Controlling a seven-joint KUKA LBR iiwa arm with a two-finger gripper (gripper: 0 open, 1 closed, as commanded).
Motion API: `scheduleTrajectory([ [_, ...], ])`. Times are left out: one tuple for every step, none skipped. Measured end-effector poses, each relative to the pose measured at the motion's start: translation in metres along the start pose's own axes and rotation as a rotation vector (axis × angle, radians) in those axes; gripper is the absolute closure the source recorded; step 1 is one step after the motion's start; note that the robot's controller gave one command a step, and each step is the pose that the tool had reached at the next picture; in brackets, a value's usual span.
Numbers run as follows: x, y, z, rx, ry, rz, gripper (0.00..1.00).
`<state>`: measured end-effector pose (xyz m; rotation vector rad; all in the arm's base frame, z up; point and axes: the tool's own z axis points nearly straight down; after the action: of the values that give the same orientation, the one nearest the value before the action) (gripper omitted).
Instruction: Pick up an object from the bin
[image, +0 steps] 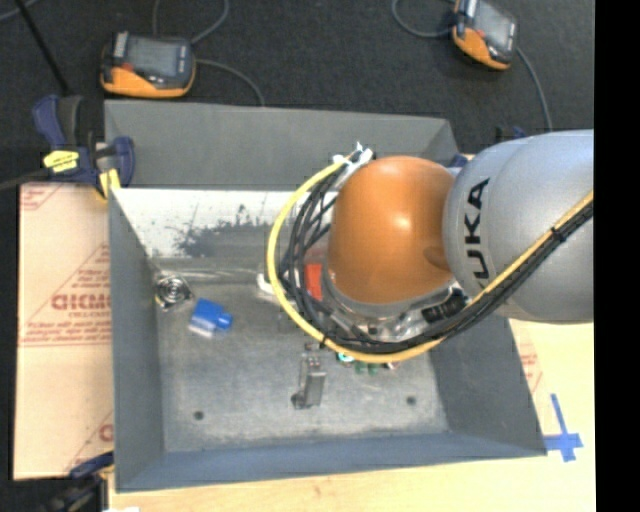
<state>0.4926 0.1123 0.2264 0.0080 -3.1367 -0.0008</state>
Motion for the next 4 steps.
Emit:
scheduleTrajectory([
  [-0.042,0.079,0.043,-0.003,-0.007,0.124,0.0],
  [0.022,0.051,0.103,0.004,0.002,0.041,0.0],
  [0.015,-0.035,0.156,0.0,-0.024,-0.065,0.0],
  [-0.066,-0.012,0.035,-0.005,-0.014,0.472,0.0],
])
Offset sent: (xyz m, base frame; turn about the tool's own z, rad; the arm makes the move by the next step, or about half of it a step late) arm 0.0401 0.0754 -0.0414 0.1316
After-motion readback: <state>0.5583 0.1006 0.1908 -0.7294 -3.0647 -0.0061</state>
